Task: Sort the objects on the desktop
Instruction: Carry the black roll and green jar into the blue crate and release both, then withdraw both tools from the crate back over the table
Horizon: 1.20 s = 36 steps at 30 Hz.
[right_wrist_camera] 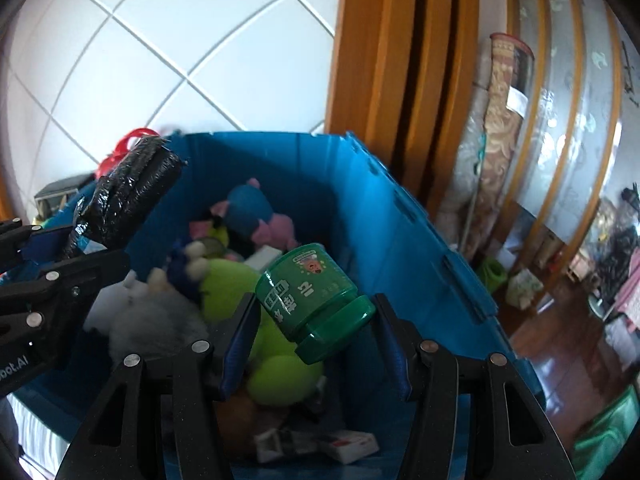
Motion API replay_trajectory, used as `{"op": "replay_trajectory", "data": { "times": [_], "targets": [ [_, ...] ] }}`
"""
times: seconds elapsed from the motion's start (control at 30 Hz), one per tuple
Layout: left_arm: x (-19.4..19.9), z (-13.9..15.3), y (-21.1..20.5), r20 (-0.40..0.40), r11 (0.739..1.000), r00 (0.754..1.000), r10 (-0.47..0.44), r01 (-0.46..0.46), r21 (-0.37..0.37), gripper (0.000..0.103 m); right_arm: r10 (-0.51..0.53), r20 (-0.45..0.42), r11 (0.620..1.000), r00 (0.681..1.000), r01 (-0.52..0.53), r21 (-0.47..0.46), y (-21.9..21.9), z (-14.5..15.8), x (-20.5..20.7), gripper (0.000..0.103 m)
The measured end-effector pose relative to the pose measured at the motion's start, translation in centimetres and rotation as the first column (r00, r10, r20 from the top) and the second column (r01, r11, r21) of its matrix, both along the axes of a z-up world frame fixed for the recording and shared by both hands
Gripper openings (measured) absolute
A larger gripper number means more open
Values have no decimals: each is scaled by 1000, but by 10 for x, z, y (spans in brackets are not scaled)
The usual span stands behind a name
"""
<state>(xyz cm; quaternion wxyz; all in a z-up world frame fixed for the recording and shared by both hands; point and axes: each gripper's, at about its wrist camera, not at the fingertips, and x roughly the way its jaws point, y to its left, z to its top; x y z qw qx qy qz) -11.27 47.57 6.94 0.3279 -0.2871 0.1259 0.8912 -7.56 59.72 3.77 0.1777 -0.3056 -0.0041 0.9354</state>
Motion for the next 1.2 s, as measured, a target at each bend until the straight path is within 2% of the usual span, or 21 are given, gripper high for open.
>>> {"op": "replay_trajectory", "data": {
  "times": [0.17, 0.43, 0.57, 0.7, 0.83, 0.9, 0.93, 0.97, 1.03, 1.2],
  "targets": [
    [1, -6, 13, 10, 1000, 1000, -4, 4, -11, 35, 7, 24, 999, 1000, -8, 36, 7, -7, -4, 56],
    [-2, -10, 17, 39, 1000, 999, 18, -18, -12, 35, 17, 12, 999, 1000, -17, 34, 13, -7, -8, 56],
    [-8, -9, 16, 84, 1000, 996, 23, -22, -14, 35, 22, 49, 999, 999, -24, 47, 13, -7, -12, 56],
    [-16, -14, 18, 147, 998, 989, 24, -16, -52, 35, 24, 115, 998, 993, -30, 51, 13, -11, -18, 56],
    [-18, -21, 18, 174, 997, 984, 35, -22, -77, 35, 26, 136, 998, 990, -34, 50, 12, -11, -19, 57],
    [-15, -19, 17, 153, 997, 988, 37, -25, -75, 39, 18, 135, 998, 991, -26, 62, 11, -11, -18, 58],
    [-13, -17, 16, 136, 997, 990, 38, -27, -77, 47, 15, 137, 998, 990, -24, 64, 11, -12, -18, 58],
    [-11, -14, 15, 119, 997, 992, 38, -30, -71, 53, 13, 135, 998, 991, -22, 64, 11, -11, -18, 59],
    [-8, -10, 11, 104, 998, 994, 37, -32, -55, 54, 10, 131, 998, 991, -19, 66, 12, -11, -17, 64],
    [-5, -4, 2, 91, 999, 995, 40, -36, -35, 54, -2, 116, 996, 993, -9, 94, 10, -6, -17, 83]
  ]
}}
